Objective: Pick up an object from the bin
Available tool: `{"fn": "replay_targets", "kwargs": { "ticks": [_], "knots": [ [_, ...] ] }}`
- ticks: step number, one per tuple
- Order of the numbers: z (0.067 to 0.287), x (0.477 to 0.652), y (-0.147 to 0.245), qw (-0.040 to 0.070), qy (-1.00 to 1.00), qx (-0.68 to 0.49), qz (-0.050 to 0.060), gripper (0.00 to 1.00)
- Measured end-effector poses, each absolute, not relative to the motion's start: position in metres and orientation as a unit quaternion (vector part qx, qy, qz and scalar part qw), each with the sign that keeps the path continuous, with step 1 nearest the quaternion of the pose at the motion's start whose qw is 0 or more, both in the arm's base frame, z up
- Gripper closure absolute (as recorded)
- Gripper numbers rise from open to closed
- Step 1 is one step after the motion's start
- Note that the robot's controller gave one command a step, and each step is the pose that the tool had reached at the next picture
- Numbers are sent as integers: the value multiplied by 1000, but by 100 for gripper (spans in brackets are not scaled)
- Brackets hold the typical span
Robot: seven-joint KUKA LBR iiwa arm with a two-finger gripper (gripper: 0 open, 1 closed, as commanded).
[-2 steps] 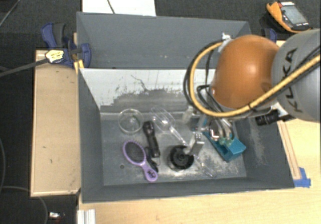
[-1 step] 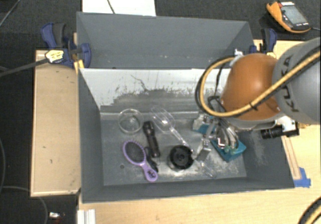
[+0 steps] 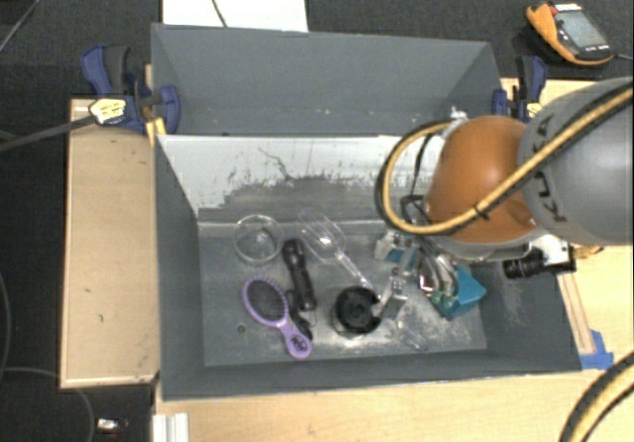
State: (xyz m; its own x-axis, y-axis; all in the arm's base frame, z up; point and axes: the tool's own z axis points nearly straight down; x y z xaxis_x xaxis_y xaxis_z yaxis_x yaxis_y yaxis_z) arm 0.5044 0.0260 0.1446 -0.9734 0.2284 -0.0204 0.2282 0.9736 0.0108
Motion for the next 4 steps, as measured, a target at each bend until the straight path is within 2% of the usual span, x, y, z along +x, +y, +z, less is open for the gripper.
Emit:
{"fn": "replay_targets", "kwargs": {
  "ticks": [1, 2, 3, 4],
  "knots": [
    [136, 517, 28, 11, 996, 85, 6, 0],
    [88, 499, 3, 12, 992, 124, 6, 0],
    [62, 489, -5, 11, 991, 135, 6, 0],
    [71, 496, 32, 14, 991, 132, 7, 100]
  ]
}}
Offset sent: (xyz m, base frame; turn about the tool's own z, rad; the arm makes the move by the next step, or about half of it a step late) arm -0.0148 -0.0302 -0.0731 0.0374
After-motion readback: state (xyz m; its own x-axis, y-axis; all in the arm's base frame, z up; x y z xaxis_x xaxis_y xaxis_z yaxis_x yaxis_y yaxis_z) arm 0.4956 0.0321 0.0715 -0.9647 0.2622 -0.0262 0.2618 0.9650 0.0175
